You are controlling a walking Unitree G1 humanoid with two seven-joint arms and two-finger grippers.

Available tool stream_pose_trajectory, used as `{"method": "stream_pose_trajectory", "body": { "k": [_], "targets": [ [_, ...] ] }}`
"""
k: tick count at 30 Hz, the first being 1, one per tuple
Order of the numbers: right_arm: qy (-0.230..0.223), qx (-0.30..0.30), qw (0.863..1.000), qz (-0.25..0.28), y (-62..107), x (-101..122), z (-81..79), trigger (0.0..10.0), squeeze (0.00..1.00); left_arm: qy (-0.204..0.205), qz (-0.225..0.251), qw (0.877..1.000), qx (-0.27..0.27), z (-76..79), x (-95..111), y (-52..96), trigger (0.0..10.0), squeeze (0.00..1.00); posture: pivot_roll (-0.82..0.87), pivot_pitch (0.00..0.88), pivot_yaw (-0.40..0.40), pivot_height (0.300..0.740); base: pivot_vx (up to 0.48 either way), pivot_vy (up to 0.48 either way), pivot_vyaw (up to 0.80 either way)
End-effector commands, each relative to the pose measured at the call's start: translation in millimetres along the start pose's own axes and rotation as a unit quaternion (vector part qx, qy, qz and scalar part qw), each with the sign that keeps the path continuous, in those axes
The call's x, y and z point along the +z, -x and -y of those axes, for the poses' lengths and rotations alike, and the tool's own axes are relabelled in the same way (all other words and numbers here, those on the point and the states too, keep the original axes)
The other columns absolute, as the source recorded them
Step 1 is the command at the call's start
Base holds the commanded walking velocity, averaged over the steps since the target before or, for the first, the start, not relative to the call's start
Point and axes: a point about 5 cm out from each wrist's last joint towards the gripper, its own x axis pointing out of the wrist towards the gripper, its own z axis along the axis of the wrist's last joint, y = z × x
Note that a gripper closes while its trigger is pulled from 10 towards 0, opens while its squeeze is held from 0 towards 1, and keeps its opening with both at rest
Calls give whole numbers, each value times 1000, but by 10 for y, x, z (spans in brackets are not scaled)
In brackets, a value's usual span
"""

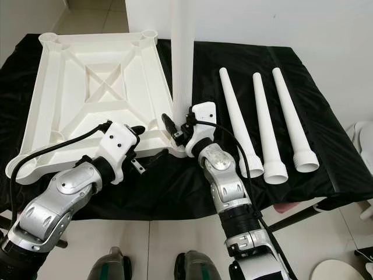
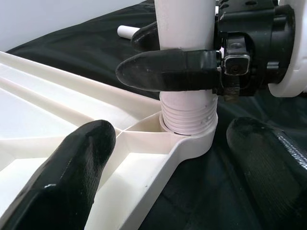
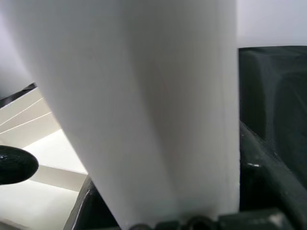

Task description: Building children table

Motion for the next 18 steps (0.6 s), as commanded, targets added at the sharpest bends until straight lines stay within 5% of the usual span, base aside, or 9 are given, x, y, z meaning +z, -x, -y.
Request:
{"method": "stream_pose_trajectory", "body": {
  "k": [1, 12, 18],
  "targets": [
    [-21, 5, 999, -43, 70, -192, -40, 10000, 0, -1, 7, 1000, -29, 43, 27, 15, 10000, 0, -35, 72, -47, 740, 0, 0, 0],
    [-146, -55, 986, -56, 117, -353, 91, 10000, 0, -3, 9, 999, -33, 54, 49, 10, 10000, 0, -35, 76, -40, 740, 0, 0, 0],
    [-146, -57, 986, -59, 128, -379, 89, 10000, 0, -3, 9, 999, -34, 53, 54, 15, 10000, 0, -34, 72, -40, 740, 0, 0, 0]
  ]
}}
